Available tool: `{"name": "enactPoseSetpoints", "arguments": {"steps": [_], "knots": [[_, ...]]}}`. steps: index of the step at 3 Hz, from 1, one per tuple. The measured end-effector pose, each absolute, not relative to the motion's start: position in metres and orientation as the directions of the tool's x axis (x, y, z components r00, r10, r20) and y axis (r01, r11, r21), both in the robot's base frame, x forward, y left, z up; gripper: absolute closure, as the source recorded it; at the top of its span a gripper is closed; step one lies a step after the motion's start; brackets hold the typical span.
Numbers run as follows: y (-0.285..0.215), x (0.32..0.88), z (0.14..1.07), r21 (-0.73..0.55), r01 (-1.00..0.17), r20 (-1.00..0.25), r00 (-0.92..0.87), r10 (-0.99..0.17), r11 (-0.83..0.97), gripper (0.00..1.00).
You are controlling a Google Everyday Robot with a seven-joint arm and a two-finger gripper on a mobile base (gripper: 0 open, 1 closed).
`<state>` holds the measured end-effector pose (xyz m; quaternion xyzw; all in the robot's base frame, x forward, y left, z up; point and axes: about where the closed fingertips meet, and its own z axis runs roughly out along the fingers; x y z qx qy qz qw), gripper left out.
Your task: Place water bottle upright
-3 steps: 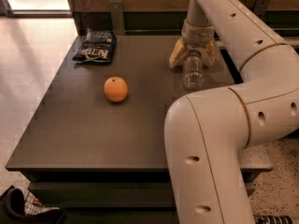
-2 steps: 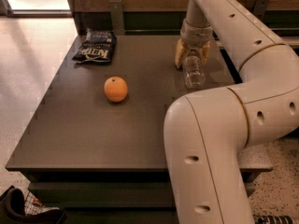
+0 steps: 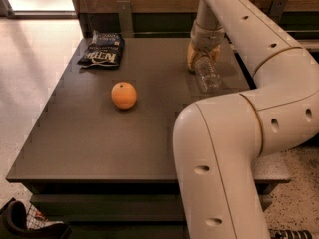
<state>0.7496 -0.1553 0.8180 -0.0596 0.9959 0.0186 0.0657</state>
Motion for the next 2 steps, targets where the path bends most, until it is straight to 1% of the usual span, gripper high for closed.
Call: {"name": "enactPoseSetpoints", "arguments": {"steps": [1, 2], "knots": [[-0.155, 0.75, 0.818, 0.029, -0.121, -0.133, -0.984, -0.116, 0.992, 1.0], [-0.163, 0.756, 0.832, 0.004, -0.123, -0.184, -0.976, -0.12, 0.992, 1.0]]}}
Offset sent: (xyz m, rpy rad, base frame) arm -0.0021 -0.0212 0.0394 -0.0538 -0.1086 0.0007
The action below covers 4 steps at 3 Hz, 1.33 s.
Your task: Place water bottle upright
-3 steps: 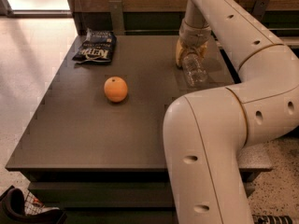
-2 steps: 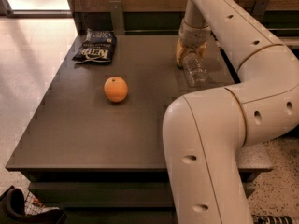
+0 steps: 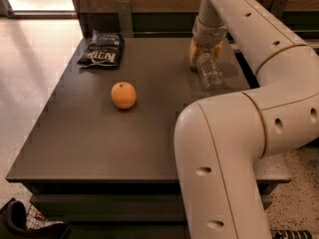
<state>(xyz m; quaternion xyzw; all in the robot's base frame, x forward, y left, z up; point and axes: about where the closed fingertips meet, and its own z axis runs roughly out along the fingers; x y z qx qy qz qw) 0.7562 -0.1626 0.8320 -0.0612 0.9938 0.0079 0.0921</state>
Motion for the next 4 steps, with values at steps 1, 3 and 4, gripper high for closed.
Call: {"name": "enactPoseSetpoints", "arguments": {"steps": [1, 3, 4], "knots": [[-0.182, 0.757, 0.879, -0.026, -0.146, -0.302, -0.942, -0.147, 0.989, 1.0], [-0.2, 0.747, 0.962, -0.053, -0.297, -0.547, -0.79, -0.276, 0.953, 1.0], [-0.196, 0.743, 0.993, -0.071, -0.418, -0.676, -0.648, -0.352, 0.906, 1.0]]}}
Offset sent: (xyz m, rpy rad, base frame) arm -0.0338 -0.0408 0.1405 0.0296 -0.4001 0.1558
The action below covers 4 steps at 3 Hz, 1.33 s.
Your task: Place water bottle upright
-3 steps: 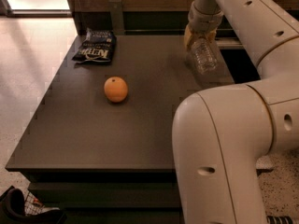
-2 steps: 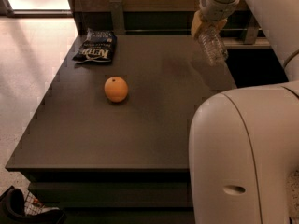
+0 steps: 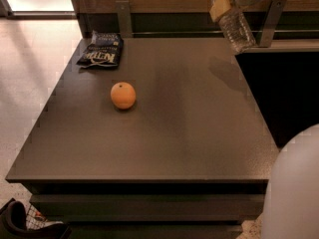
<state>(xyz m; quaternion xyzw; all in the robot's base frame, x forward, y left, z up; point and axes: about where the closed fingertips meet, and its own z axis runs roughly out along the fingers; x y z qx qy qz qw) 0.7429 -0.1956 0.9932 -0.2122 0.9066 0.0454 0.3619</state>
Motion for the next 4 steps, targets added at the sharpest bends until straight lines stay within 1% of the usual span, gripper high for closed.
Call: {"name": "enactPoseSetpoints", "arguments": {"steps": [1, 2, 3, 4], "knots": [[-0.185, 0.735, 1.014, -0.061, -0.581, -0.799, -0.459, -0.388, 0.812, 1.0], [-0.175, 0.725, 1.014, -0.036, -0.728, -0.879, -0.304, -0.368, 0.685, 1.0], [-0.166, 0.716, 1.009, -0.061, -0.82, -0.916, -0.18, -0.358, 0.569, 1.0], [-0.16, 0.708, 0.999, -0.1, -0.881, -0.941, -0.067, -0.331, 0.462, 1.0]]}}
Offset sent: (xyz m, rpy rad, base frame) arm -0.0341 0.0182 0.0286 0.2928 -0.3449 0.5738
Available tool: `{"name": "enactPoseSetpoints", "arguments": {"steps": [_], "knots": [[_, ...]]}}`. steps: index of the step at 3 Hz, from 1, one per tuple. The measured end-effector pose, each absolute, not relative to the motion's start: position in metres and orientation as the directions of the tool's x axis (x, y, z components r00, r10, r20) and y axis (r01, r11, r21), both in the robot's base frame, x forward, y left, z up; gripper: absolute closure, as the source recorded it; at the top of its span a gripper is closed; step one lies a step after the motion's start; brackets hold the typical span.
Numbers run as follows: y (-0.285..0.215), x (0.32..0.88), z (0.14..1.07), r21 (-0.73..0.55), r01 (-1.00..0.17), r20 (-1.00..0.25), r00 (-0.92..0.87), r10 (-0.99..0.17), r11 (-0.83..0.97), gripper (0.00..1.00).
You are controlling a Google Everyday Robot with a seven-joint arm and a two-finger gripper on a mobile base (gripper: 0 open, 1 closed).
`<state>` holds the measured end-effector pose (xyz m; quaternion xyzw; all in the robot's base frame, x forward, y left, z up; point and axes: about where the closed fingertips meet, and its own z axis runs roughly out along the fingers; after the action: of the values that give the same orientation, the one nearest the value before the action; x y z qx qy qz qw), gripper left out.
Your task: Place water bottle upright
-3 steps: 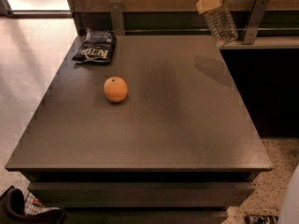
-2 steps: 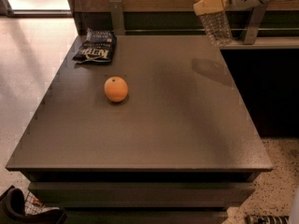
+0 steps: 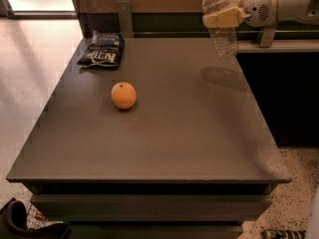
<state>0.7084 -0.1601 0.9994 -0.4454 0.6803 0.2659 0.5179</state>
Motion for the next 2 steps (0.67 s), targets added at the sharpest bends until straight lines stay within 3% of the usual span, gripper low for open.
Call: {"name": "enactPoseSetpoints", "arguments": {"steps": [2], "knots": [[-0.142, 0.702, 0.969, -0.078, -0.946, -0.97, 0.0, -0.242, 0.315, 1.0]]}}
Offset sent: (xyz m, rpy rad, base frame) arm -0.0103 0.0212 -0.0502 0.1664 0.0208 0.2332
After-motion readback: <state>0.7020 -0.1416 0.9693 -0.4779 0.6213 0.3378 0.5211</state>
